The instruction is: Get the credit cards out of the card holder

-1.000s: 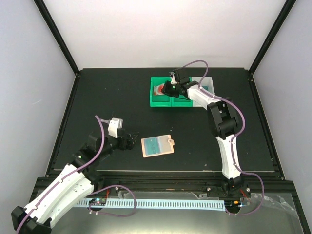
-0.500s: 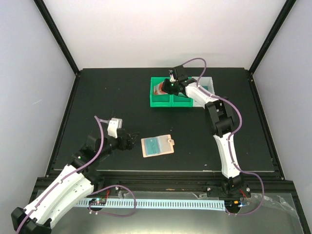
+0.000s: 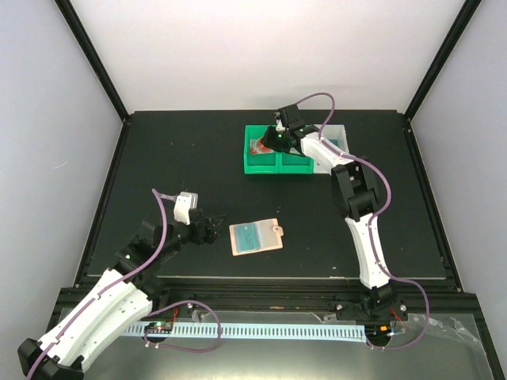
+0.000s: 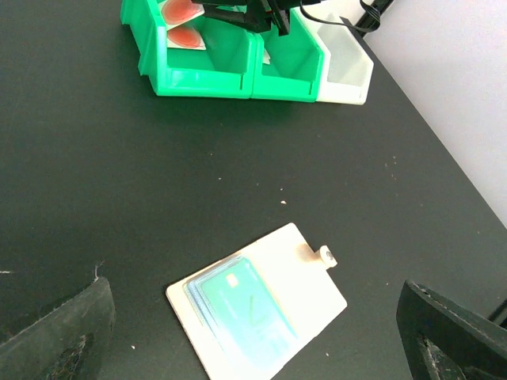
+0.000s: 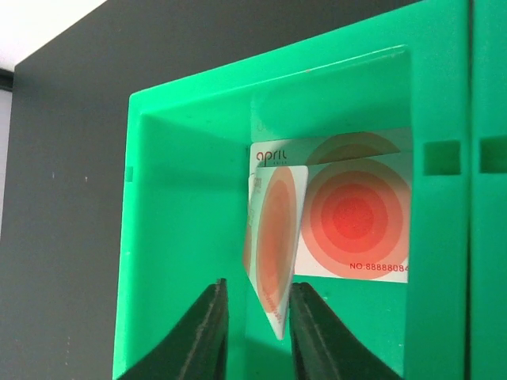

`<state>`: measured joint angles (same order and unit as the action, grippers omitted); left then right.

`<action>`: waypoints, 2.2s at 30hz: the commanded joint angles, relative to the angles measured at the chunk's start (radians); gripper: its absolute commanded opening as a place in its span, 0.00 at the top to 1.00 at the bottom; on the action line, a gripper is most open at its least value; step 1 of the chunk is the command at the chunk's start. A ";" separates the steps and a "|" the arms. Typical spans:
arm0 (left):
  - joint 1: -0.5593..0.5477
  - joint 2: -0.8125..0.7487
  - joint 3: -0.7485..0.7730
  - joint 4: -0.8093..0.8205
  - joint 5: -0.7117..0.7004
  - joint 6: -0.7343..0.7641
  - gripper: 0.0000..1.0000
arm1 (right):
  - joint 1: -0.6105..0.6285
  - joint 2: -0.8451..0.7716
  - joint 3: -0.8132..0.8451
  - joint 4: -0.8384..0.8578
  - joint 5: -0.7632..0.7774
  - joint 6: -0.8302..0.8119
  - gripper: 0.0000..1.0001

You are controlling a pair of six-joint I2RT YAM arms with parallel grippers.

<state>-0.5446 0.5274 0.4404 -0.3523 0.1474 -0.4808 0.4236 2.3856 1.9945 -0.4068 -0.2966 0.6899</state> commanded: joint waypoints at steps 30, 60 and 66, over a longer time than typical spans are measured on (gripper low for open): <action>0.000 0.065 0.062 -0.026 0.168 -0.044 0.01 | -0.022 -0.467 -0.383 0.049 -0.124 -0.088 0.46; 0.000 0.222 -0.092 0.237 0.348 -0.224 0.07 | 0.174 -1.030 -1.320 0.266 -0.009 -0.145 0.40; -0.002 0.218 -0.095 0.219 0.353 -0.232 0.08 | 0.251 -0.908 -1.252 0.234 0.039 -0.170 0.33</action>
<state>-0.5446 0.7483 0.3317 -0.1593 0.4797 -0.6933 0.6399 1.4178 0.6941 -0.1802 -0.3119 0.5495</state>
